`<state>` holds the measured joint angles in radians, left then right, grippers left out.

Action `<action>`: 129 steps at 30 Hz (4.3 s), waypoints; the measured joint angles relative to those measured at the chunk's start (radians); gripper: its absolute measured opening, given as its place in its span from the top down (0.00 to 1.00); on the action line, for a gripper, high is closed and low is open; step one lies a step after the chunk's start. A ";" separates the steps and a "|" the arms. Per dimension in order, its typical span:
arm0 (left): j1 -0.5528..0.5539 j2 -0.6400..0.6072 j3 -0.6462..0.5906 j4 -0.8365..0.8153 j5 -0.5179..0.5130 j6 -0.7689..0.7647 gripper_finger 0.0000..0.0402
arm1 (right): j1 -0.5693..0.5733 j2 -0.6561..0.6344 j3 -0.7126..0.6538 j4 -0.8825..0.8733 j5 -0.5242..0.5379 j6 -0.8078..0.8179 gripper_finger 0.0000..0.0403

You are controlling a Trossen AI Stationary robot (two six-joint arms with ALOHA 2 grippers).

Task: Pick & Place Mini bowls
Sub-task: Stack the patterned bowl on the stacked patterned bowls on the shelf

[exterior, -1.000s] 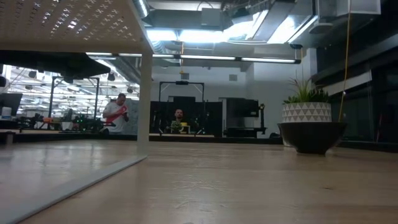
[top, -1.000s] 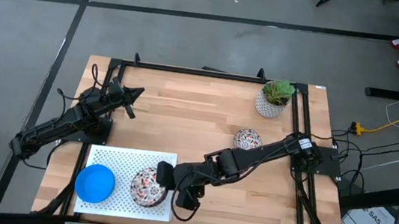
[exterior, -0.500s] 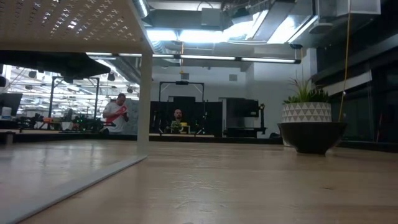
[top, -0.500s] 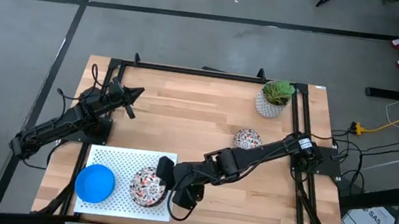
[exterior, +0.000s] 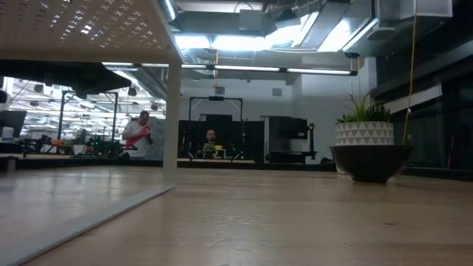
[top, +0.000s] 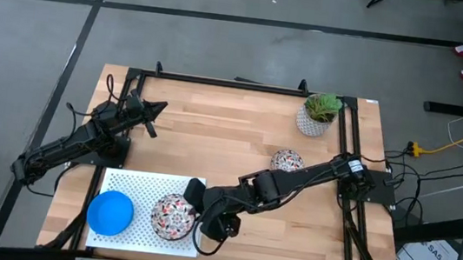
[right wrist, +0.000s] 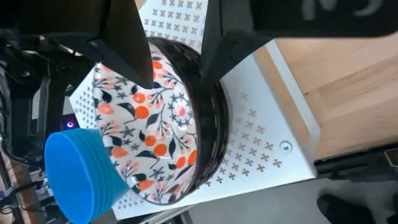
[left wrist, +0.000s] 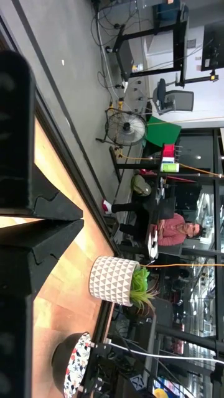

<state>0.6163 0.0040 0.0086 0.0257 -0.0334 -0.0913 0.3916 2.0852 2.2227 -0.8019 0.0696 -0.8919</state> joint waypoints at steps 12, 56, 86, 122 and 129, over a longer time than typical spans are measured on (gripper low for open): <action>0.000 0.000 0.000 0.000 0.000 0.000 0.99 | -0.030 -0.008 0.135 -0.277 -0.004 0.249 0.67; 0.000 0.000 0.000 0.000 0.000 0.000 0.99 | -0.095 -0.195 -0.078 -0.763 0.102 1.076 0.67; 0.000 0.000 0.000 0.000 0.000 0.000 0.99 | -0.191 -0.629 -1.037 -0.249 0.220 1.949 0.67; 0.000 0.000 0.000 0.000 0.000 0.000 0.99 | -0.226 -0.362 -1.093 -0.127 0.207 1.825 0.67; 0.000 0.000 0.000 0.000 0.000 0.000 0.99 | -0.226 -0.352 -1.093 -0.112 0.190 1.830 0.77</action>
<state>0.6160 0.0044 0.0085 0.0261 -0.0330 -0.0910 0.1654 1.7336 1.1294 -0.9137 0.2600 0.9386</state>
